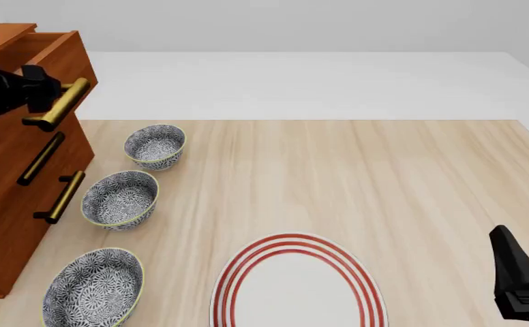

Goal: Open the top drawer of the cabinet.

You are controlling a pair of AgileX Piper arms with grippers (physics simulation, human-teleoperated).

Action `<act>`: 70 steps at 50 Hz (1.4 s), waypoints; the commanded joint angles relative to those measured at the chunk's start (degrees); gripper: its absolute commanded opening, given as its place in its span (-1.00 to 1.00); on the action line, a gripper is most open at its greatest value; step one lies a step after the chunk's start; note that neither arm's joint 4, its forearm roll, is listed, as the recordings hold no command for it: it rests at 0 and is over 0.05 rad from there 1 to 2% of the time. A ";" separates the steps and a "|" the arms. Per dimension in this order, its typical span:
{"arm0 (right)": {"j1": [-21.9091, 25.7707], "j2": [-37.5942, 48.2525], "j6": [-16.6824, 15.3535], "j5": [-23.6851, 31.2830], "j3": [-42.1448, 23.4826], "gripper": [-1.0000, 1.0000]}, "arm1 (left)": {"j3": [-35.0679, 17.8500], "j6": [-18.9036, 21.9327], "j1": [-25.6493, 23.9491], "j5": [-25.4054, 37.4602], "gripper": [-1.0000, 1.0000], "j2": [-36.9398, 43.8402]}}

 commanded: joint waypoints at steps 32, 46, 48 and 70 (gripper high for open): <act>0.00 0.00 -0.01 0.00 0.00 1.00 | -0.47 0.29 -2.04 0.44 1.00 1.63; -0.01 0.00 0.01 0.00 0.00 1.00 | -1.68 1.00 -2.56 1.02 1.00 2.38; 0.00 0.00 0.00 0.00 0.00 1.00 | -1.56 1.08 -2.68 0.94 1.00 2.25; -0.01 -0.01 0.00 0.00 0.00 1.00 | -1.09 1.28 -4.53 0.83 1.00 1.88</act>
